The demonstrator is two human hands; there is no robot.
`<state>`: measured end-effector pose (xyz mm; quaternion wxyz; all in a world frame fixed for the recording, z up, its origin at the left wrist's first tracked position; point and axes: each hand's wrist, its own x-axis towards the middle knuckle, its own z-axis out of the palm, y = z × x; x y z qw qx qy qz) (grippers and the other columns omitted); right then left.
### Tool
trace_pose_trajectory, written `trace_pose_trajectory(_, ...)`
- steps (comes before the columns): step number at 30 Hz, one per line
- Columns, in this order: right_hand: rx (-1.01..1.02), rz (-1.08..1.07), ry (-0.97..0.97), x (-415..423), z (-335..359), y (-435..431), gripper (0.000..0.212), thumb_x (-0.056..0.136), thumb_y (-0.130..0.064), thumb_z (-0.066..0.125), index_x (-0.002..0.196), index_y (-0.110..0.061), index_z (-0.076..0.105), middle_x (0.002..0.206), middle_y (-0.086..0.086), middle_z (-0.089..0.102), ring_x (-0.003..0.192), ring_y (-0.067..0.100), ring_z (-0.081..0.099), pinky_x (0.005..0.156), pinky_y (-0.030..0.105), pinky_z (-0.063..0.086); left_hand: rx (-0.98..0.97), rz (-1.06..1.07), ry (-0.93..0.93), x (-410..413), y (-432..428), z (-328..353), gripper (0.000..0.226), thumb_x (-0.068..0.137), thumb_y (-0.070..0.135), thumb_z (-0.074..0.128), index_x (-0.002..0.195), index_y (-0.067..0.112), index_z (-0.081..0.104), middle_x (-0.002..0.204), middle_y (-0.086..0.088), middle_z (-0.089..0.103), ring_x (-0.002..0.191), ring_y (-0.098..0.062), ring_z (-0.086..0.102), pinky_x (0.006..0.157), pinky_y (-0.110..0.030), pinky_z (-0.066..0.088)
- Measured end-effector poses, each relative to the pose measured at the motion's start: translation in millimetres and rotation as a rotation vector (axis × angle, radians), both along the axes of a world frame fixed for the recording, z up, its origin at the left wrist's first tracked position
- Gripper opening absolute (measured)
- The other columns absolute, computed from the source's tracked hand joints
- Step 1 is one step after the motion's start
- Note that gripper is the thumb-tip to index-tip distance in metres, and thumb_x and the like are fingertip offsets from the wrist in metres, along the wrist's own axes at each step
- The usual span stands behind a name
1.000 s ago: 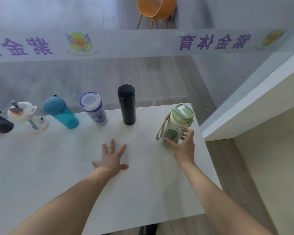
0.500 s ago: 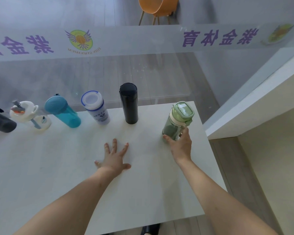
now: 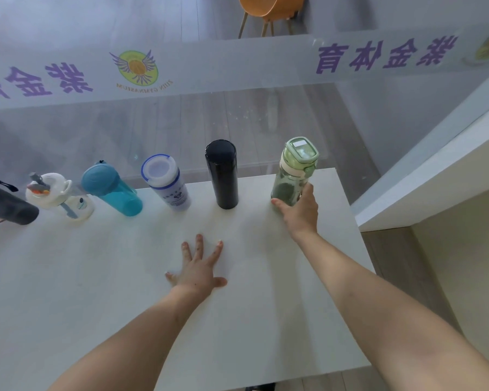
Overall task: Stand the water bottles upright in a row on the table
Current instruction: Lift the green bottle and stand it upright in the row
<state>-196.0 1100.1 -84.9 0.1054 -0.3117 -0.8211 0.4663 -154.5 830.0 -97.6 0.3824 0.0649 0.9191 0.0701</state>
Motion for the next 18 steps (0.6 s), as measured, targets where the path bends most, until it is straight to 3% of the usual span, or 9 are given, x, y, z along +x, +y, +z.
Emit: trace_pose_trajectory(18,0.043,-0.007,-0.044,-28,5,1,0.073,0.070,-0.042,0.091,0.113,-0.020,0.037,0.120,0.006,0.058,0.111,0.030,0.059,0.094,0.044,0.050,0.002,0.002,-0.011,0,2,3,0.099,0.093,0.048,0.068,0.152,0.062,-0.010,0.162,0.011,-0.038,0.150,-0.029,-0.033,0.105,-0.083,0.019)
